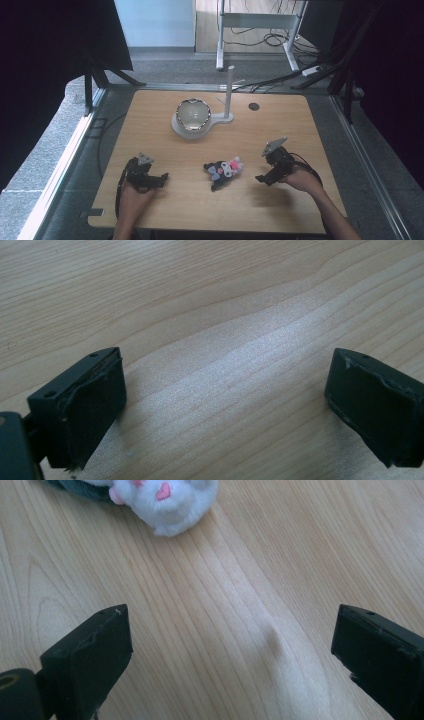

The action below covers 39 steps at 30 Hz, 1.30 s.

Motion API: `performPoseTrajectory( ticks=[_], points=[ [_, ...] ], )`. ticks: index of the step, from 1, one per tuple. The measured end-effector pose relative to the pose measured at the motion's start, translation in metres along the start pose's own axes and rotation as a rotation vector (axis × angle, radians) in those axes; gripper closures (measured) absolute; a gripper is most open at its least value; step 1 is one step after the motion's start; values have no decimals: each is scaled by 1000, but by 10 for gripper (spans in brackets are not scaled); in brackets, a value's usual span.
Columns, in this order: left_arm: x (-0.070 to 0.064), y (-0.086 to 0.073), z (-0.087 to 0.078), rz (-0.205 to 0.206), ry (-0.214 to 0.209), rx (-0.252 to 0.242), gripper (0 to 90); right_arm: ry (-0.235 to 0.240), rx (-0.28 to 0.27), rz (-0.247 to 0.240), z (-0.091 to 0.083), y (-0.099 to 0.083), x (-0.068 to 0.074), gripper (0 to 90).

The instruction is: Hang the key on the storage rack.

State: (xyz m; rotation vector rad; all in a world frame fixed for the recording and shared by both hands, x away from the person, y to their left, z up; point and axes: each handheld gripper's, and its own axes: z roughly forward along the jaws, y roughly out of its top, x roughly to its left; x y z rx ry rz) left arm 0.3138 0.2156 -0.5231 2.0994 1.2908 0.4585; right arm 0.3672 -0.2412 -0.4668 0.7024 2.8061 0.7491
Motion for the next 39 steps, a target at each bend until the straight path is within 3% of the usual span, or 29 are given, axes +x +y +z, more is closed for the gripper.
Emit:
performPoseTrajectory(
  ticks=[18,39],
  points=[
    [0,0,0,0,0,0,31,63,68,-106,23,31,3,30],
    [0,0,0,0,0,0,31,135,159,-247,50,84,17,39]
  ],
)
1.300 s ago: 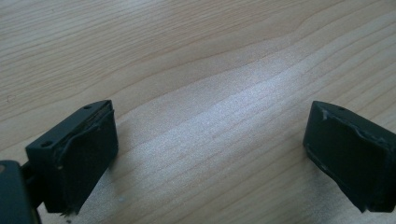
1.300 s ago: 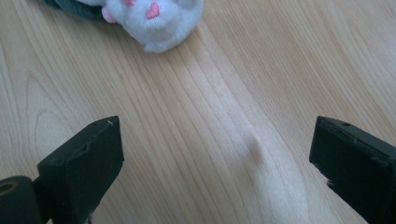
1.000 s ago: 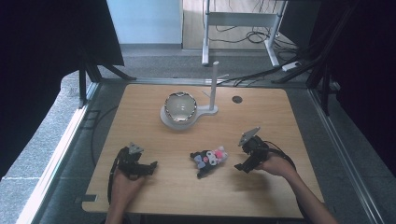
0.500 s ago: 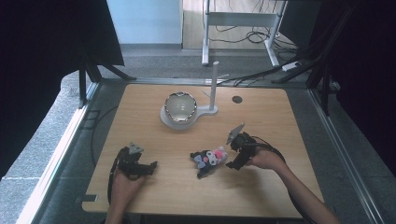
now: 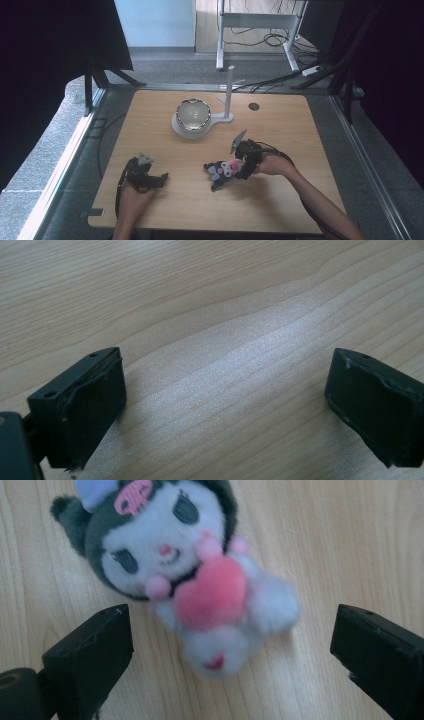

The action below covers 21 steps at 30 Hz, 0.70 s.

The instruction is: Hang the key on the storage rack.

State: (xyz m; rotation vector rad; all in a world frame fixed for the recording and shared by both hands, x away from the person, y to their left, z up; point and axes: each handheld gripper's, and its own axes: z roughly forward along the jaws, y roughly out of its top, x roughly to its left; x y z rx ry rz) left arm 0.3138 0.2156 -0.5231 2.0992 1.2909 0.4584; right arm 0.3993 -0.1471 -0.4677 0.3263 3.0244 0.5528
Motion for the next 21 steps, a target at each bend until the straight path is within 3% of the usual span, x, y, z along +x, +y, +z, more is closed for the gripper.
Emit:
performPoseTrajectory(
  ticks=[6,7,13,16,21],
  points=[
    [0,0,0,0,0,0,31,26,39,-56,9,12,4,62],
    [0,0,0,0,0,0,31,33,62,-82,12,18,6,86],
    [0,0,0,0,0,-1,31,56,133,-133,19,29,10,170],
    [0,0,0,0,0,-1,31,56,150,-151,21,31,11,187],
    [0,0,0,0,0,0,31,35,183,-127,21,31,12,266]
  ],
)
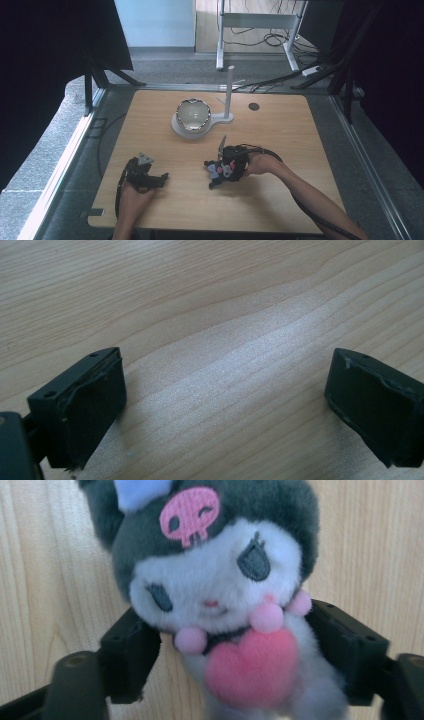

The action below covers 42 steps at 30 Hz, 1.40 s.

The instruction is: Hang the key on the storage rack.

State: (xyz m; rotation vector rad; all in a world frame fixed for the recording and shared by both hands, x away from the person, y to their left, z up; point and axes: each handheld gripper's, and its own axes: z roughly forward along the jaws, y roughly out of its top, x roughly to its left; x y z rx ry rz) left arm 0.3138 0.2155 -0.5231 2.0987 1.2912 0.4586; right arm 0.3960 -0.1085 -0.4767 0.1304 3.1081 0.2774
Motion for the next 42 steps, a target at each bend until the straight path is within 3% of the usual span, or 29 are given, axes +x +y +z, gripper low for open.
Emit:
performPoseTrajectory(
  ticks=[3,7,18,29,42],
  points=[
    [0,0,0,1,0,0,31,-19,5,23,-2,-3,-3,388],
    [0,0,0,1,0,0,31,-4,-10,56,-5,-7,-5,416],
    [0,0,0,1,0,0,31,18,-60,110,-26,-13,-9,427],
    [0,0,0,1,1,-2,31,18,-116,182,-55,-26,-22,428],
    [0,0,0,4,0,0,31,-29,-151,239,-94,-41,-44,428]
  ],
)
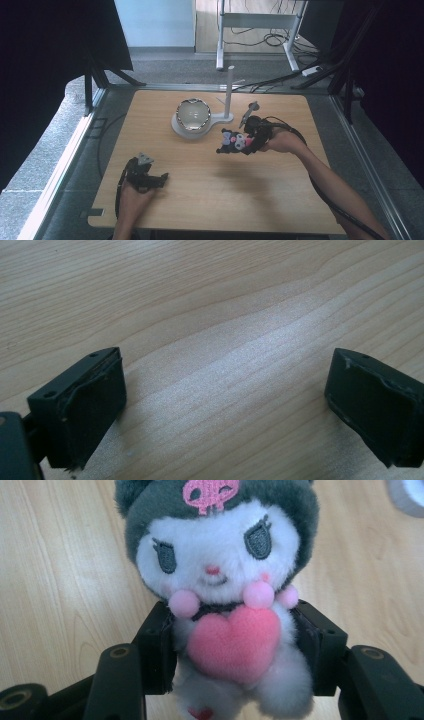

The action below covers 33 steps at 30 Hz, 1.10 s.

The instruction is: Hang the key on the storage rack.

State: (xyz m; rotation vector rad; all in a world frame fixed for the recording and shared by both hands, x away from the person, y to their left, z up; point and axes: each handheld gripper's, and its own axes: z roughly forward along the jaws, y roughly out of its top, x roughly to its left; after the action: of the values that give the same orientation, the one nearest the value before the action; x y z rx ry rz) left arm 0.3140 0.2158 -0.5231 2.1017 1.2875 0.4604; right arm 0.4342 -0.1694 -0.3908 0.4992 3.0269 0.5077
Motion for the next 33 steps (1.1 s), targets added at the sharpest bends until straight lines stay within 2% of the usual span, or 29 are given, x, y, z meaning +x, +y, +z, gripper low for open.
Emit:
performPoseTrajectory(
  ticks=[14,28,33],
  points=[
    [0,0,0,-6,1,-2,31,-44,-14,63,-31,-1,-27,429],
    [0,0,0,-3,0,-2,31,-83,-39,159,-67,-3,-60,429],
    [0,0,0,-2,-2,1,31,-114,-41,205,-79,-2,-72,429]
  ],
)
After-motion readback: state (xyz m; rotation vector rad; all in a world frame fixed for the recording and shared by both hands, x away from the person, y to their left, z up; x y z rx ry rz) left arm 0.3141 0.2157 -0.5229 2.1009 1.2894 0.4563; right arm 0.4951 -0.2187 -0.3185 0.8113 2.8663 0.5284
